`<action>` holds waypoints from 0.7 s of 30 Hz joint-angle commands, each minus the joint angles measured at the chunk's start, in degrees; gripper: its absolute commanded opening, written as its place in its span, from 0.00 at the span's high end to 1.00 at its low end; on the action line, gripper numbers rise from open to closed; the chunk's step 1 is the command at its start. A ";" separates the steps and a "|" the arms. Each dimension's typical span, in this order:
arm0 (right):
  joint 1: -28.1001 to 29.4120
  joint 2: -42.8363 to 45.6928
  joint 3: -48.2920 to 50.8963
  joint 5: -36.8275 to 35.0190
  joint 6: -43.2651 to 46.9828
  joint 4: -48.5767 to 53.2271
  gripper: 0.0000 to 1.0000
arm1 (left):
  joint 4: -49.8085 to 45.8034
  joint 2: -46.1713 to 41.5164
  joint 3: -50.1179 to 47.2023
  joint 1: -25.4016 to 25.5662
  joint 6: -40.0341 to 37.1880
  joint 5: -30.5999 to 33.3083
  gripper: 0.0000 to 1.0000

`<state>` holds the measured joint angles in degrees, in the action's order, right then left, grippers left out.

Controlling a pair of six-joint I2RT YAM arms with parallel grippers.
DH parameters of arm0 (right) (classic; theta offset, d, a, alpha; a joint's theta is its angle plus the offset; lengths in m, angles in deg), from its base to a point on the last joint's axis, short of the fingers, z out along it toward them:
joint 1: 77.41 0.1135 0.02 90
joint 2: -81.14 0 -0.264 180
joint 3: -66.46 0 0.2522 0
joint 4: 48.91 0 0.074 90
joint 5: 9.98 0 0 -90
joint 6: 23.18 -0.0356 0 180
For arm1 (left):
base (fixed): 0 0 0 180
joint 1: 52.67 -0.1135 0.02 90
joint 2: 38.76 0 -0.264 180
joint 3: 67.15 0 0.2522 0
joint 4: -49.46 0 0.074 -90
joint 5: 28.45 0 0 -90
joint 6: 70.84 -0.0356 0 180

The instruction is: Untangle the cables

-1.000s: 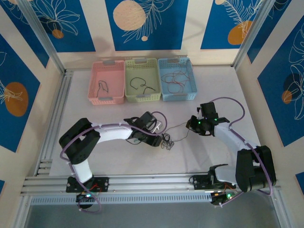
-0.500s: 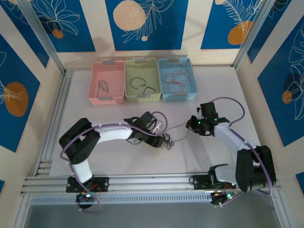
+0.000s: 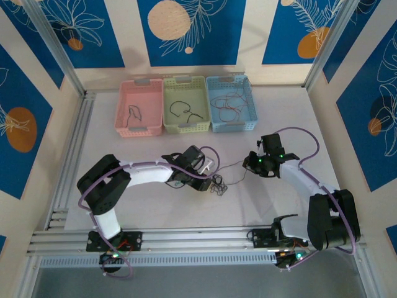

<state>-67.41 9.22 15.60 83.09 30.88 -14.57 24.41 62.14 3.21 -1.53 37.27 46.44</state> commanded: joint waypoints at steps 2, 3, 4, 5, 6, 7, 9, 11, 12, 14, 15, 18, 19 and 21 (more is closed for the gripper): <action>0.02 -0.16 0.31 1.46 0.67 0.52 0.91 | 0.76 -0.59 -0.16 0.47 -0.35 0.71 0.86; 0.02 -0.07 0.36 1.40 0.70 0.56 0.92 | 0.72 -1.00 -0.34 0.53 -0.36 1.16 0.93; 0.01 0.10 0.28 1.23 0.70 0.70 0.92 | 0.59 -1.59 -0.58 0.46 -0.35 1.80 0.98; 0.02 0.56 0.34 0.71 0.70 0.86 0.94 | 0.28 -2.55 -0.85 0.55 -0.27 2.79 1.00; 0.02 1.17 0.49 0.20 0.70 0.94 0.97 | -0.82 -3.76 -1.04 0.51 -0.18 4.11 1.00; -0.09 1.77 0.65 -0.16 0.62 0.95 1.00 | -1.95 -5.06 -1.15 0.46 -0.09 5.59 1.00; -0.33 3.57 1.05 -1.03 0.44 1.03 1.00 | -6.97 -9.05 -0.77 0.46 0.30 10.68 1.00; -0.70 5.06 1.34 -2.32 0.35 1.24 1.00 | -12.91 -13.66 -0.03 0.37 0.69 17.10 1.00; -1.00 5.83 1.47 -2.86 0.21 1.52 1.00 | -16.16 -16.50 0.40 0.41 0.92 20.24 1.00; -2.10 7.61 1.82 -3.73 -0.22 2.19 1.00 | -21.82 -22.04 1.02 0.14 1.52 25.87 1.00; -2.81 8.68 2.23 -4.21 -0.47 2.27 1.00 | -24.75 -25.17 1.29 -0.08 1.78 28.42 1.00; -5.39 11.42 3.04 -6.16 -1.68 3.49 1.00 | -33.40 -33.78 2.69 -0.82 2.84 35.89 1.00; -6.50 12.11 3.33 -6.88 -2.07 3.96 1.00 | -35.77 -36.18 3.23 -1.12 3.12 37.90 1.00; -9.24 13.38 4.19 -7.68 -3.37 4.76 1.00 | -41.75 -41.32 4.79 -2.02 3.83 42.63 1.00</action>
<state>-73.88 20.91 18.13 79.57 29.39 -12.76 -3.02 26.30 5.44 -2.32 38.99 76.78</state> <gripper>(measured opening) 0.062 0.065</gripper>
